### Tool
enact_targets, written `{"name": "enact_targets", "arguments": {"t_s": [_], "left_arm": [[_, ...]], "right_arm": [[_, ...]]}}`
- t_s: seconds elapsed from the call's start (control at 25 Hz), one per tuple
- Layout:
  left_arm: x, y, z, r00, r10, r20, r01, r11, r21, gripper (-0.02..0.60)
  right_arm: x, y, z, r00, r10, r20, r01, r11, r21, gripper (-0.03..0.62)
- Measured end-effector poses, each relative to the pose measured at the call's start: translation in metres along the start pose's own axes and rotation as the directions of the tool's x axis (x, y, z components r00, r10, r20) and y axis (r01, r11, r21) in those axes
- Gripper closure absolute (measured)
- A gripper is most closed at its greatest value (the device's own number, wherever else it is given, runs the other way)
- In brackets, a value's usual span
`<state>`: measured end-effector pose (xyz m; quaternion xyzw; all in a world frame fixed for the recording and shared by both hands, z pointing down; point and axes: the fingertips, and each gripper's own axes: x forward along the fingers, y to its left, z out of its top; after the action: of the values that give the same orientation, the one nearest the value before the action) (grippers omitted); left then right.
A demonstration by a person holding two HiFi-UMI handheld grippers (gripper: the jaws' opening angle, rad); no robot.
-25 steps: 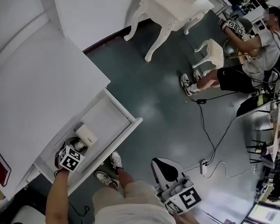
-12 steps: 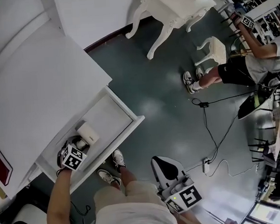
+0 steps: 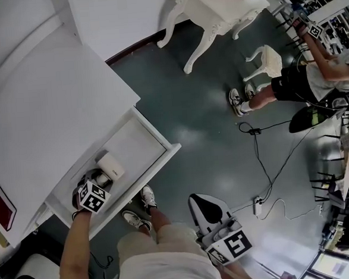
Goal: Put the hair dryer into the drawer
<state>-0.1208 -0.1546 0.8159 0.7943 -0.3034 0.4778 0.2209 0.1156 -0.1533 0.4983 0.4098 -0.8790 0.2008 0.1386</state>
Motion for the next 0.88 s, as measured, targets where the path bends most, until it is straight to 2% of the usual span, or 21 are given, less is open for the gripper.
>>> {"name": "enact_targets", "arguments": {"t_s": [0.6, 0.72, 0.88], "left_arm": [[-0.0011, -0.0004, 0.0009, 1.0, 0.018, -0.003, -0.018, 1.0, 0.006, 0.344], [-0.0006, 0.0041, 0.0013, 1.0, 0.028, -0.003, -0.028, 1.0, -0.014, 0.298], [0.0016, 0.0046, -0.0004, 1.0, 0.019, -0.008, -0.019, 1.0, -0.015, 0.296]], "right_arm": [[-0.0039, -0.0006, 0.0013, 1.0, 0.0, 0.018, -0.001, 1.0, 0.017, 0.586], [-0.0047, -0.0017, 0.0016, 1.0, 0.0, 0.022, -0.001, 1.0, 0.021, 0.586], [-0.0039, -0.0005, 0.0008, 1.0, 0.002, 0.024, -0.002, 1.0, 0.023, 0.586]]}}
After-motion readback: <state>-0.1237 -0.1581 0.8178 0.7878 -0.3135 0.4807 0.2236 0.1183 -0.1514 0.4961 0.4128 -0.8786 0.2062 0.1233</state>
